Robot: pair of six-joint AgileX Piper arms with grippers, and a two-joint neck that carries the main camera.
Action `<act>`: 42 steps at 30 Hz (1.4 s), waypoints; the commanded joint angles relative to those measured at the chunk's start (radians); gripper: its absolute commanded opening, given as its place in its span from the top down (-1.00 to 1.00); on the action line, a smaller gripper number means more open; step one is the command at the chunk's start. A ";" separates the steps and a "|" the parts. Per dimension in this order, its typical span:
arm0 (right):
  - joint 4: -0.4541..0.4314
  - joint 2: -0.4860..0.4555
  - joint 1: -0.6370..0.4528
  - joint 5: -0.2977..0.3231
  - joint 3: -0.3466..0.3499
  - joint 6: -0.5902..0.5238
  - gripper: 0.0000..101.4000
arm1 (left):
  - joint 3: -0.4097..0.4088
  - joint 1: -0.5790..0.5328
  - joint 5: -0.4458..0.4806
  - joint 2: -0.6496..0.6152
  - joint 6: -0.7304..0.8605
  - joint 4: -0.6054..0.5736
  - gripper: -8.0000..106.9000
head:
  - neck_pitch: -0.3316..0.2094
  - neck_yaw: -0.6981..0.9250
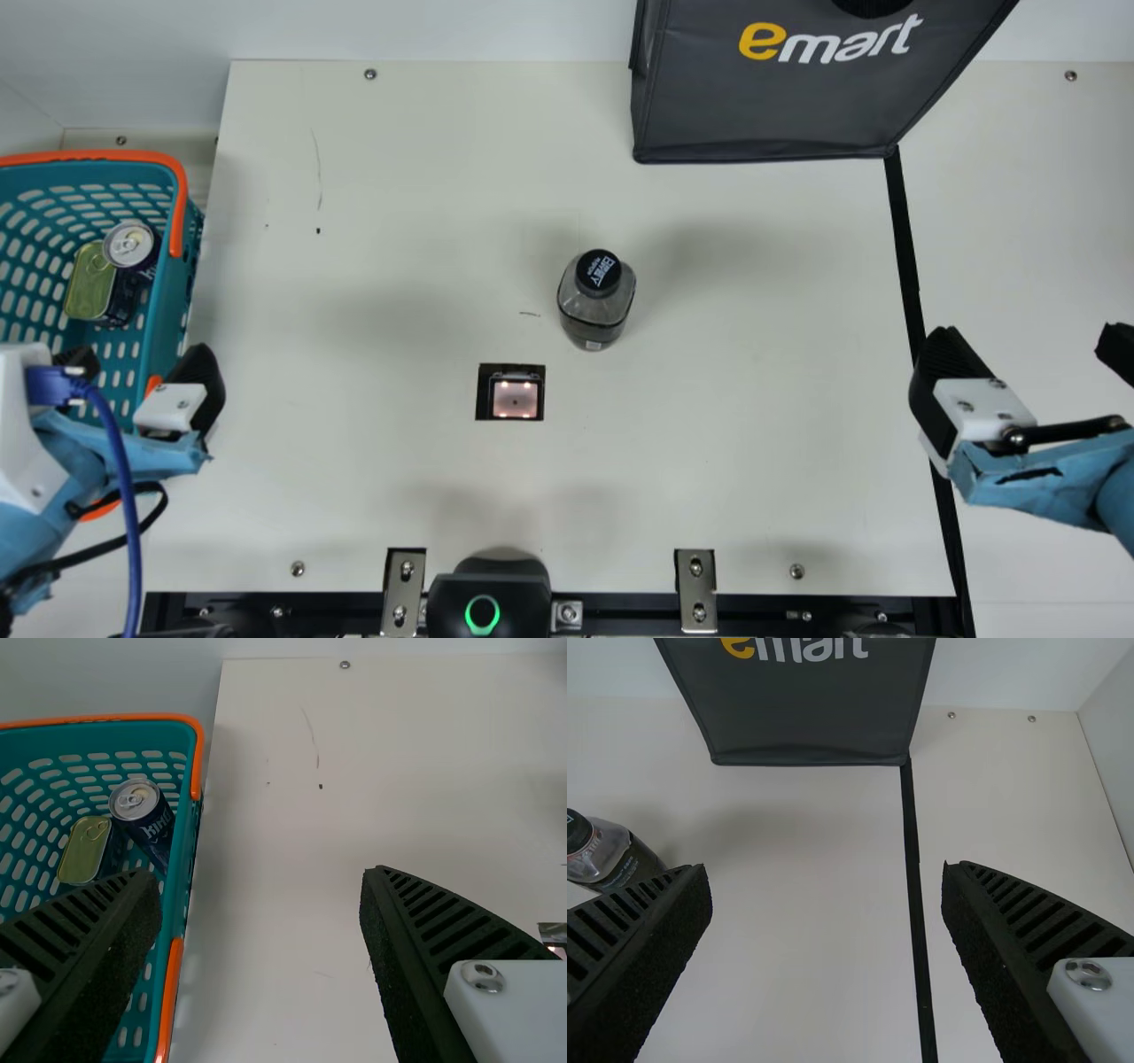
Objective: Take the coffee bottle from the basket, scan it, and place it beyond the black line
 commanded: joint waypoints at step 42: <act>0.000 0.000 0.000 0.000 0.000 0.000 -0.79 | 0.000 0.000 0.000 0.000 0.000 0.000 -0.71 | -0.027 0.002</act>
